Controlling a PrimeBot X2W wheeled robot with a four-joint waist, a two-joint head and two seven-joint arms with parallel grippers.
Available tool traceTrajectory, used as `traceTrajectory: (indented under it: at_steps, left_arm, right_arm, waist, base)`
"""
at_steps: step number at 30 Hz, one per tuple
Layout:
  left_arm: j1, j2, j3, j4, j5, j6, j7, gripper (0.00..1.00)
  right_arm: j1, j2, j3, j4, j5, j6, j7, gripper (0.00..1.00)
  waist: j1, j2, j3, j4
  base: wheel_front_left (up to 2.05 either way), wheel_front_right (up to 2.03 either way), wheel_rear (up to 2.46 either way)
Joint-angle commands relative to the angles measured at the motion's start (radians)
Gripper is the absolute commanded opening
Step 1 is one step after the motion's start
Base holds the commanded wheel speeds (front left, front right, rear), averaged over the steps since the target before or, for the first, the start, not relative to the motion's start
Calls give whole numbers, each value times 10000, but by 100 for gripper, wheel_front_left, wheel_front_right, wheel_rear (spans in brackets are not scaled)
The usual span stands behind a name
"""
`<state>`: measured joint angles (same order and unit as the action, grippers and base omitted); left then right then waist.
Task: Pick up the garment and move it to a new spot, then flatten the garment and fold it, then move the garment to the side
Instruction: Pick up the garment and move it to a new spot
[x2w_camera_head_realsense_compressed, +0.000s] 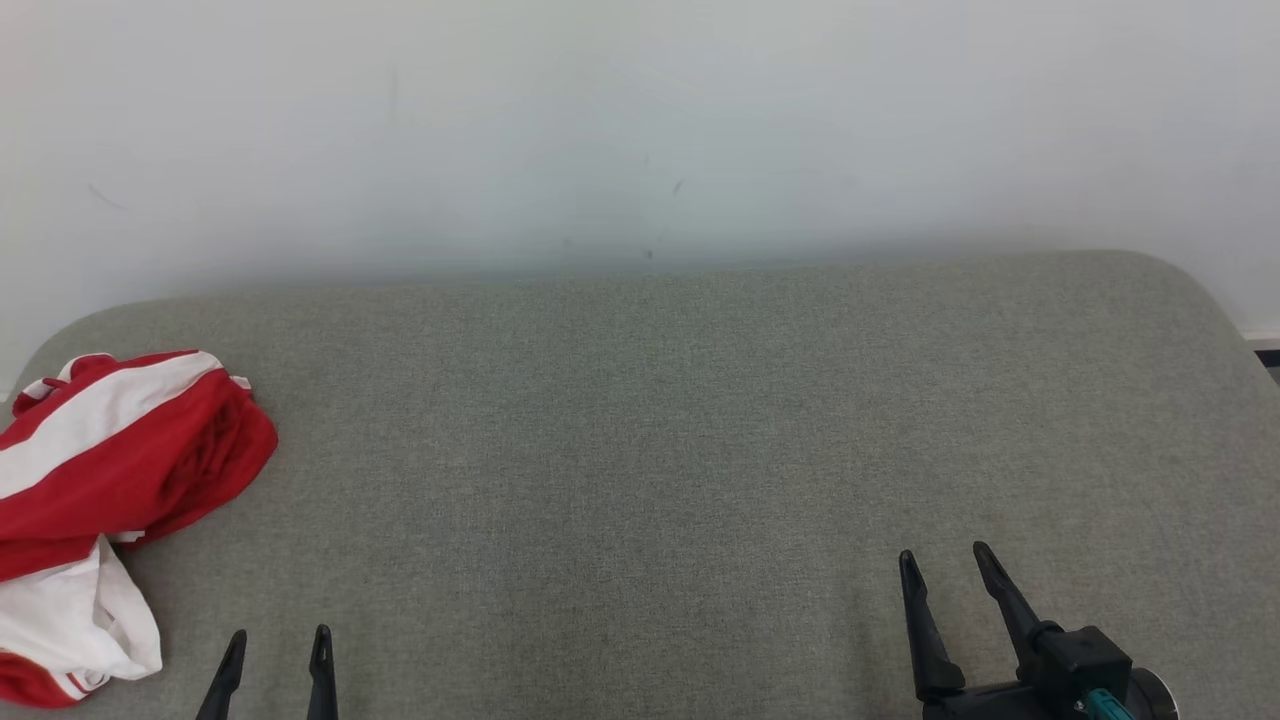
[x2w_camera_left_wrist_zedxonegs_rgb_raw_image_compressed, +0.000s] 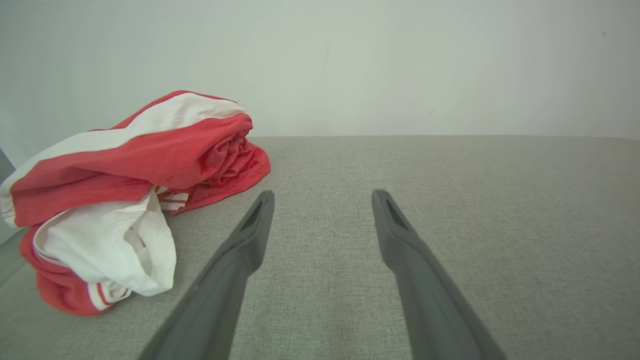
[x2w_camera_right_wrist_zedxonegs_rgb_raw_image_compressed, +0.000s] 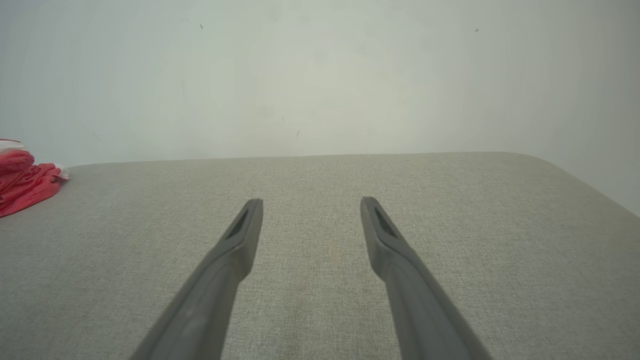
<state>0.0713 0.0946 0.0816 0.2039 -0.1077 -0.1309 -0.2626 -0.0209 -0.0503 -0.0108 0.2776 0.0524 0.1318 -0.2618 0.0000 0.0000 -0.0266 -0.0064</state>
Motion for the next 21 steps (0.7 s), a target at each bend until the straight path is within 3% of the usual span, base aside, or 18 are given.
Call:
traceTrajectory:
  at_steps: [1,21]
  left_arm:
    - [-75,30,28,-8,-57,17,-35,100]
    - [-88,-58,97,24,-67,73,-35,100]
  right_arm:
    - [-51,2,-3,22,-8,-21,-49,100]
    - [-51,4,-51,79,179,-21,-34,100]
  waist:
    - [0,0,-4,1]
    - [0,0,10,223]
  base:
    - [0,0,0]
    - [0,0,0]
